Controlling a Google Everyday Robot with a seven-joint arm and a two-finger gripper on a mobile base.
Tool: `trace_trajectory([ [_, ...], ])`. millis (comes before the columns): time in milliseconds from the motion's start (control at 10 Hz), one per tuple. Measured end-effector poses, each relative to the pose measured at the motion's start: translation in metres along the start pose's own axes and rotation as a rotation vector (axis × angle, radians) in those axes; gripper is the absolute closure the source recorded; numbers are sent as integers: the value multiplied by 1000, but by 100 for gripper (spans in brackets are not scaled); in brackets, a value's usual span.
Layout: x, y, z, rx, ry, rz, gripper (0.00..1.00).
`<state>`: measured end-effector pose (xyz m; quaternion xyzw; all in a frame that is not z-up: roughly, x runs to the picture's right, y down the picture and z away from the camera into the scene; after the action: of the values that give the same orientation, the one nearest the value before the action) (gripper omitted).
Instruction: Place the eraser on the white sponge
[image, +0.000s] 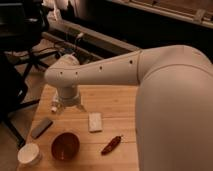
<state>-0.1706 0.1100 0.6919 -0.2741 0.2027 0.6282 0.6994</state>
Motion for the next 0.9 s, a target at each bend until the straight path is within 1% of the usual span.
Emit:
trace_trajectory([
  [300, 6, 50, 9, -24, 13, -41, 26],
  [400, 7, 71, 16, -32, 23, -47, 26],
  [500, 7, 86, 22, -36, 31, -43, 26],
  [600, 6, 97, 28, -35, 35, -35, 26],
  [700, 4, 115, 37, -28, 42, -22, 26],
  [900, 3, 141, 51, -13, 49, -10, 26],
])
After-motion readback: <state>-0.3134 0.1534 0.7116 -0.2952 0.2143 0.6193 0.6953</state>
